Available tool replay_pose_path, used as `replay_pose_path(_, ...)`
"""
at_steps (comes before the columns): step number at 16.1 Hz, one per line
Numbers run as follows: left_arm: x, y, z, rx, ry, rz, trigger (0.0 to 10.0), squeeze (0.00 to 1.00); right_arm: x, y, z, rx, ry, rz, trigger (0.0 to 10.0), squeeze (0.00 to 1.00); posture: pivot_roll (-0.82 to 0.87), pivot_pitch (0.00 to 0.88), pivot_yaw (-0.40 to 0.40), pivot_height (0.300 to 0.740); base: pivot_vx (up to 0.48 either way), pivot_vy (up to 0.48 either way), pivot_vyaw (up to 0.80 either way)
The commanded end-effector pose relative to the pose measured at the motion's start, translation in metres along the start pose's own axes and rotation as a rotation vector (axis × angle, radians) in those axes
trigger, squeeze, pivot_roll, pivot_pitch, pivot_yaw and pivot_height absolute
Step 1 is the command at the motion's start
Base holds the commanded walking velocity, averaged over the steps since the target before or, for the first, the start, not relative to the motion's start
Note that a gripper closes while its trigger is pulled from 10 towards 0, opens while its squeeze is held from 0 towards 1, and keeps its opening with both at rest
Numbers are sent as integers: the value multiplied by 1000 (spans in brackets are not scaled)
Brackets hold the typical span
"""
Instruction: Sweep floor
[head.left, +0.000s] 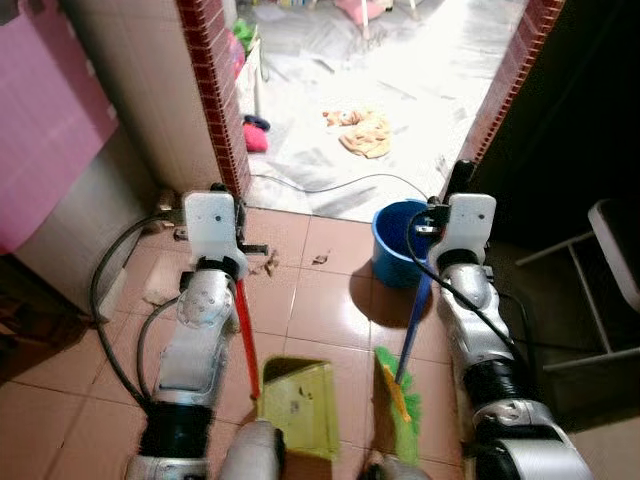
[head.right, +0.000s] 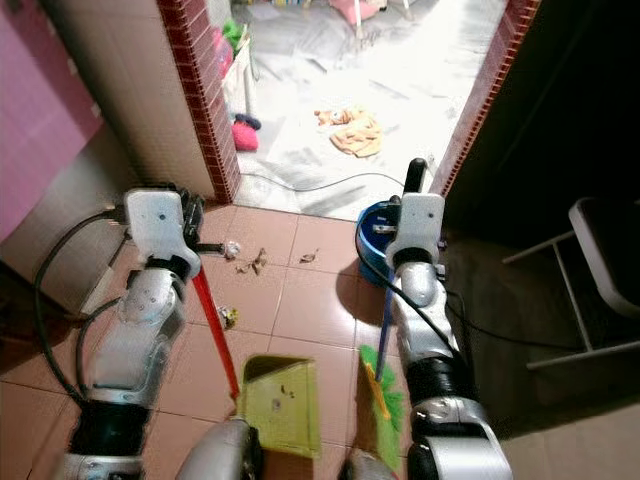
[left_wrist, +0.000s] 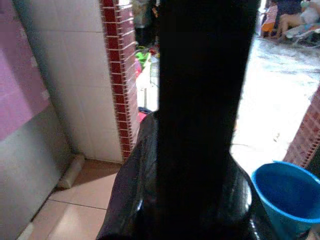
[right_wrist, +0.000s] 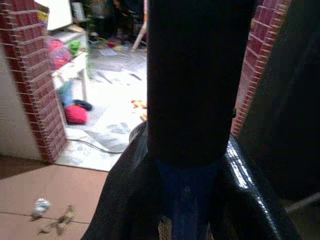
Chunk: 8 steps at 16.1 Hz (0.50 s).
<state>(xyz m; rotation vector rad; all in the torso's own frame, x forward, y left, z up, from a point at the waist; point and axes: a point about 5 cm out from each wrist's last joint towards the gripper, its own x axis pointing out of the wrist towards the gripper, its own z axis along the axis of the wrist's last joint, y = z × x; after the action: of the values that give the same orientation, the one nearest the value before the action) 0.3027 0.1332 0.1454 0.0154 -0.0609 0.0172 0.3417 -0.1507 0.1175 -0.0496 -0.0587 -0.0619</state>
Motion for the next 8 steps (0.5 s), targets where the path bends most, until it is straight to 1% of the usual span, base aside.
replay_pose_path(1, 5, -2, 20, 7, -78, -9, 10000, 0, 1, -4, 2, 21, -1, -21, 10000, 0, -5, 69, 4, 740, 0, 480, 0)
replay_pose_path(3, 7, -1, 25, 13, -93, -10, 10000, 0, 1, -6, 2, 21, 0, -26, 10000, 0, -4, 70, 5, 740, 0, 480, 0)
replay_pose_path(4, 8, -1, 28, 19, -101, -11, 10000, 0, 2, -6, 2, 21, 0, -26, 10000, 0, -6, 70, 7, 740, 0, 480, -581)
replay_pose_path(6, 11, -3, 37, 40, -139, -28, 10000, 0, 2, -5, 4, 20, -6, -23, 10000, 0, -8, 70, 6, 740, 0, 480, -800)
replay_pose_path(8, 12, -4, 43, 45, -160, -33, 10000, 0, 2, -5, 4, 14, -8, -21, 10000, 0, -8, 70, 5, 740, 0, 480, 0)
